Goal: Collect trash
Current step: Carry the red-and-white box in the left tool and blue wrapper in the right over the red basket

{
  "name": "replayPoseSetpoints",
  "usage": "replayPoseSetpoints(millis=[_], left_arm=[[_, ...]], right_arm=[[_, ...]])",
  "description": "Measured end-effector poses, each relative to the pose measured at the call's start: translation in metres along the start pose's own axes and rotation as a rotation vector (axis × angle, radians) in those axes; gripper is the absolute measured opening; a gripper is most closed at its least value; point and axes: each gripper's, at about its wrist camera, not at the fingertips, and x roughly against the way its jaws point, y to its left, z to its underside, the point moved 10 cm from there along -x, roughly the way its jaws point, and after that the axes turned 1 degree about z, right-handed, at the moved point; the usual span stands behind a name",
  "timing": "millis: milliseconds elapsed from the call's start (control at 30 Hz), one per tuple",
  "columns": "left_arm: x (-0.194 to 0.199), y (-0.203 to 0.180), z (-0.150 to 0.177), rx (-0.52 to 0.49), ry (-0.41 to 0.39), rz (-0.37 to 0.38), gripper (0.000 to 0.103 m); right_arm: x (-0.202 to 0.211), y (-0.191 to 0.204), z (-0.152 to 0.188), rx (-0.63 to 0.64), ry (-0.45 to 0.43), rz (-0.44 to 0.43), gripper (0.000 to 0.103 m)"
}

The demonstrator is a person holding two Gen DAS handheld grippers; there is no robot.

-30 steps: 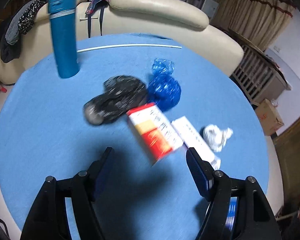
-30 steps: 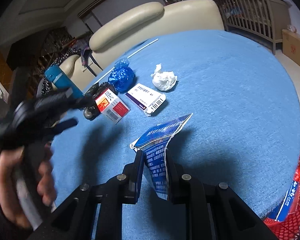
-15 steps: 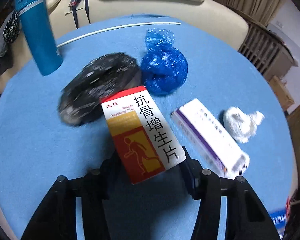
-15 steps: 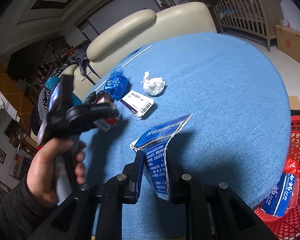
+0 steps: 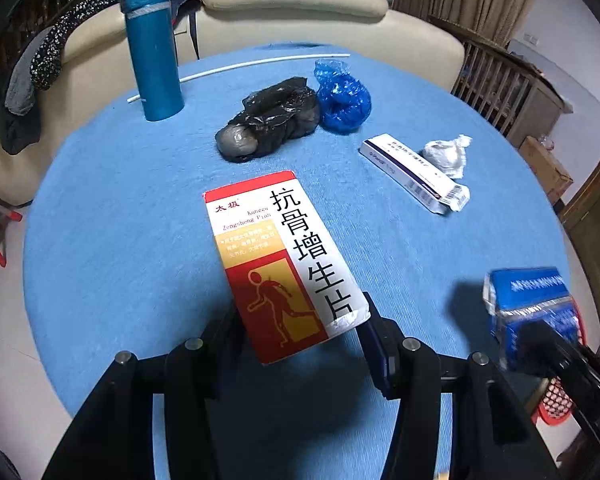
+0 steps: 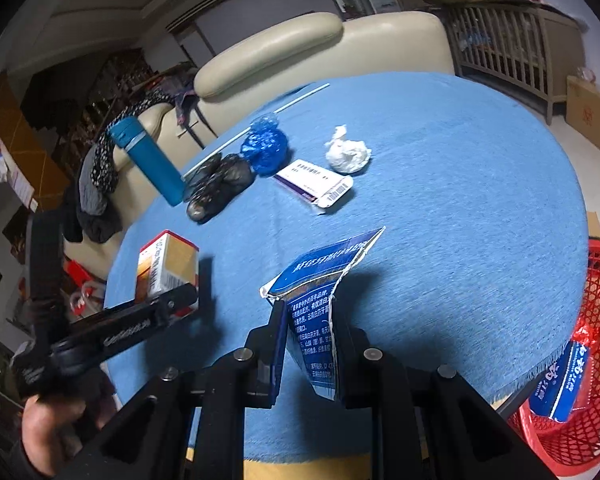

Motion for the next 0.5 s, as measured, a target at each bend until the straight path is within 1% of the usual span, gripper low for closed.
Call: replayPoseSetpoints(millis=[167, 367, 500], left_arm=[[0.015, 0.0, 0.005, -0.004, -0.03, 0.005, 0.055], [0.036, -0.006, 0.005, -0.021, -0.077, 0.014, 0.055], [0.057, -0.009, 0.004, -0.03, -0.124, 0.017, 0.055]], right_arm=[[0.008, 0.013, 0.004, 0.049, -0.007, 0.029, 0.022], [0.028, 0.031, 0.002, 0.111, -0.048, 0.046, 0.022], [0.044, 0.042, 0.0, 0.133, -0.084, 0.044, 0.022]])
